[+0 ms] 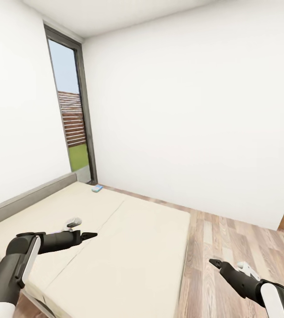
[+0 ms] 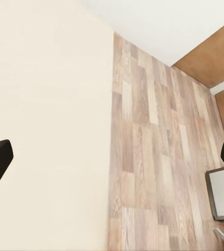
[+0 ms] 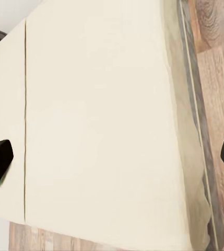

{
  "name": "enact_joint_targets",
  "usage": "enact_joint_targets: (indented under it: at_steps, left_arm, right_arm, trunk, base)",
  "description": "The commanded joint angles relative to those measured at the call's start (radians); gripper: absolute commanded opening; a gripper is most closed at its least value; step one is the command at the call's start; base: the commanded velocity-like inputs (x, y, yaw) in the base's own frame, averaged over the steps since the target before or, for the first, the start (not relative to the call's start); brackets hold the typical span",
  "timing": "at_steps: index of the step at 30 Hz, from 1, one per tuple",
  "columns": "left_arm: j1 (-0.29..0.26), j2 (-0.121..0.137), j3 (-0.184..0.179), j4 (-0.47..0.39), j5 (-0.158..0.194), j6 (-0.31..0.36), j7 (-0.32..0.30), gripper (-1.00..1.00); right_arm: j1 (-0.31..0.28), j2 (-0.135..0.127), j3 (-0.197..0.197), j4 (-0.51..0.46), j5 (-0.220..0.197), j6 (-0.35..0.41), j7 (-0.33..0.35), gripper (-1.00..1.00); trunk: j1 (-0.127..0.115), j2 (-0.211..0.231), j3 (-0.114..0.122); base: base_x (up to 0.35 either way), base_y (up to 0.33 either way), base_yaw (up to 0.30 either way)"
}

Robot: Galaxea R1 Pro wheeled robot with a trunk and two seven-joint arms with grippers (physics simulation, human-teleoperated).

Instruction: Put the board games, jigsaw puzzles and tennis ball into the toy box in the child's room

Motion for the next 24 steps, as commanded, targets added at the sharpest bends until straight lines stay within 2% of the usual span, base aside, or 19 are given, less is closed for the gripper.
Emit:
enact_joint_targets:
  at_steps: [1, 24]
  left_arm:
    - [0.0, 0.0, 0.002, 0.0, 0.0, 0.007, -0.004, 1.0]
    - [0.0, 0.0, 0.002, 0.0, 0.0, 0.007, -0.004, 1.0]
  right_arm:
    - [-0.001, 0.0, -0.001, 0.0, 0.0, 0.005, 0.002, 1.0]
    - [-0.001, 0.0, -0.004, 0.0, -0.001, 0.01, 0.002, 1.0]
  trunk:
    - [0.0, -0.001, 0.001]
    - [0.0, -0.001, 0.025]
  base:
    - [0.0, 0.0, -0.245]
    - [0.0, 0.012, -0.21]
